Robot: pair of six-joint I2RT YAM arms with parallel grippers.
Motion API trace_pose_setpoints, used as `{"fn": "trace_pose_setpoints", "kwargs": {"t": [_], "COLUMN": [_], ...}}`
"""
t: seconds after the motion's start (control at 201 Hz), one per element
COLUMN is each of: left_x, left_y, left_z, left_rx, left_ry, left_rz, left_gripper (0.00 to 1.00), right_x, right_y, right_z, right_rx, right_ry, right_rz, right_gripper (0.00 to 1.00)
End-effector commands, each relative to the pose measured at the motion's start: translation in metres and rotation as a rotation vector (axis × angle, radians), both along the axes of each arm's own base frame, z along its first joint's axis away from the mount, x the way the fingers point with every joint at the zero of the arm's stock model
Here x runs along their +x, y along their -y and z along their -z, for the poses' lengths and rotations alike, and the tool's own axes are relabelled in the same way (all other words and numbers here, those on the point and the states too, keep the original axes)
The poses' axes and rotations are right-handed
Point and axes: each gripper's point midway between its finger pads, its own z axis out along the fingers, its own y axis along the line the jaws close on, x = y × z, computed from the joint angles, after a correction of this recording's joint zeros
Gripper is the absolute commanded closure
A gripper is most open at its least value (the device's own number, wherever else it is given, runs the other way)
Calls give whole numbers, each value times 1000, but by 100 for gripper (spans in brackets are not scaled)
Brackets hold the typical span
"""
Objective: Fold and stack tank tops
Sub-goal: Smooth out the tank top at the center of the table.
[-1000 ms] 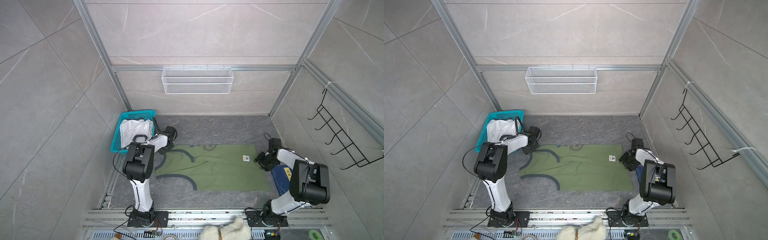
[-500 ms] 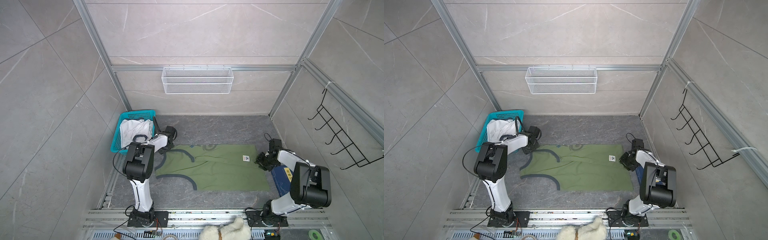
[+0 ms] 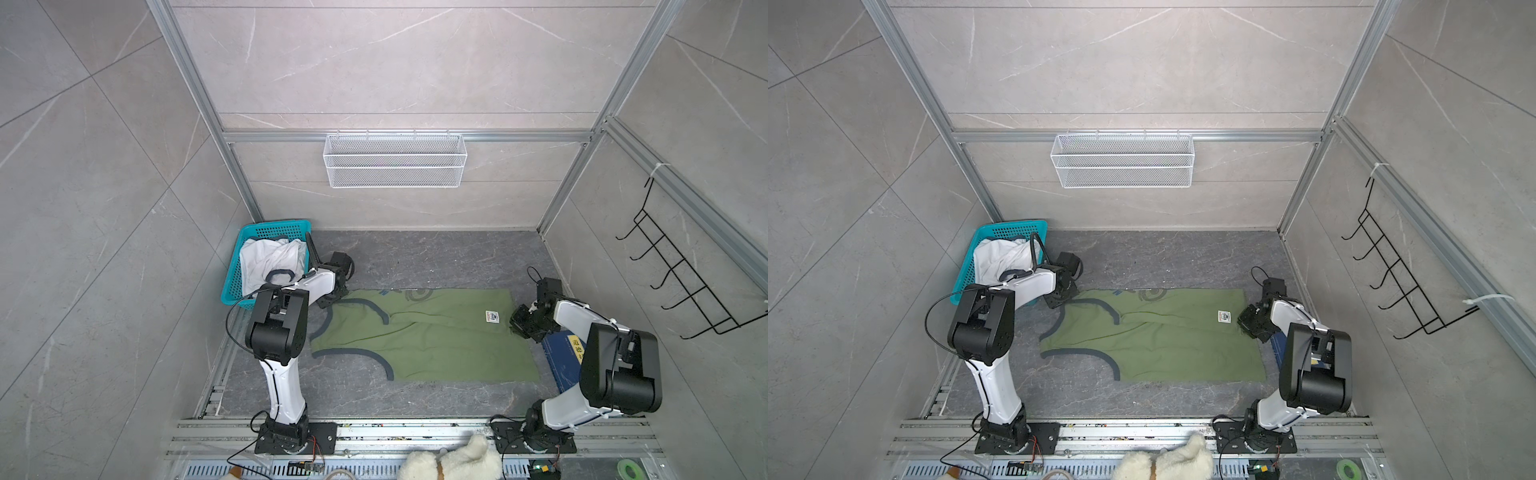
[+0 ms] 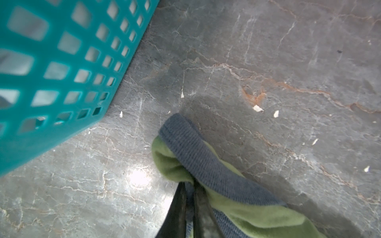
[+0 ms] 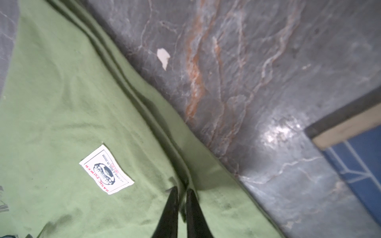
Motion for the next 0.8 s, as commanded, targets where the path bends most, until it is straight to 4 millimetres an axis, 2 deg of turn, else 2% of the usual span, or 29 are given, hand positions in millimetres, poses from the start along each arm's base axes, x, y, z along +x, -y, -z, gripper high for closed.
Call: {"fn": "trace_pose_setpoints", "kwargs": {"t": [0.0, 0.134, 0.269, 0.473, 0.791], "left_x": [5, 6, 7, 8, 8], "left_y": [-2, -1, 0, -1, 0], "left_z": [-9, -10, -11, -13, -15], "left_rx": [9, 6, 2, 9, 4], "left_ry": [23, 24, 27, 27, 31], "left_rz": [4, 2, 1, 3, 3], "left_gripper": [90, 90, 90, 90, 90], "right_x": [-8, -9, -10, -16, -16], "right_y": [-1, 2, 8, 32, 34], "right_z": [9, 10, 1, -28, -34], "right_rx": [-10, -25, -64, -208, -221], "right_ry": [-36, -44, -26, 29, 44], "right_rz": [3, 10, 26, 89, 104], "right_gripper": [88, 90, 100, 100, 100]}}
